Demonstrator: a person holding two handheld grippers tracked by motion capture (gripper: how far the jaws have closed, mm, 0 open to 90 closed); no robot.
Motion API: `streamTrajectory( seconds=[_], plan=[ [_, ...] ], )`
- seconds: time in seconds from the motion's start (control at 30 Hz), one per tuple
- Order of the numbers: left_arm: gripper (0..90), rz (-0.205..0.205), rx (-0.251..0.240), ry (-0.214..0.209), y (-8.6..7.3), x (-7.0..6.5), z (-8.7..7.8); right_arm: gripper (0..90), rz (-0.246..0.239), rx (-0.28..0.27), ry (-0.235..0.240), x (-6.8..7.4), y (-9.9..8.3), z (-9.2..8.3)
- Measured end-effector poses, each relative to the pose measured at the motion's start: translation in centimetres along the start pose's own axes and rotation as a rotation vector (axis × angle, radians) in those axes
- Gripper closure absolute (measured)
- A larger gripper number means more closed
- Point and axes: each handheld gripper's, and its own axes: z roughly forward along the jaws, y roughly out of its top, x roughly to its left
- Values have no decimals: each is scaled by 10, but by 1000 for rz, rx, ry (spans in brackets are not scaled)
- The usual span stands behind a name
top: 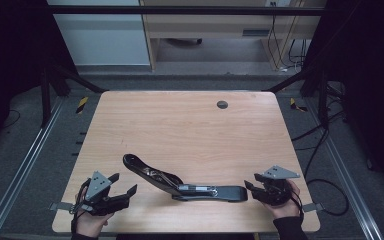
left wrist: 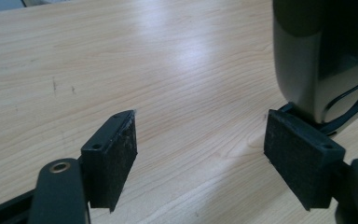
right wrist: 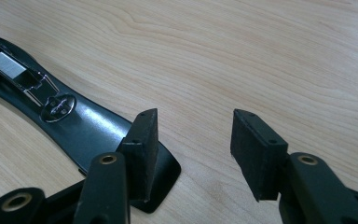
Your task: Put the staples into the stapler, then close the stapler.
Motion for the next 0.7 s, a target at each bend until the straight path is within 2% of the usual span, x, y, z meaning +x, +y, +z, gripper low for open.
streamTrajectory(
  seconds=[0.13, 0.27, 0.4, 0.7],
  plan=[
    [239, -2, -24, -13, 3, -3, -5, 519, -11, 0, -3, 0, -1, -1],
    [232, -1, -38, -27, 6, -6, -8, 522, 7, 2, -6, 2, -2, -1],
    [227, 0, -49, -35, 8, -9, -10, 530, 3, -2, -1, 4, -3, -1],
    [224, -2, -78, -57, 15, -16, -16, 598, 4, 5, 39, 8, -7, -4]
  ],
)
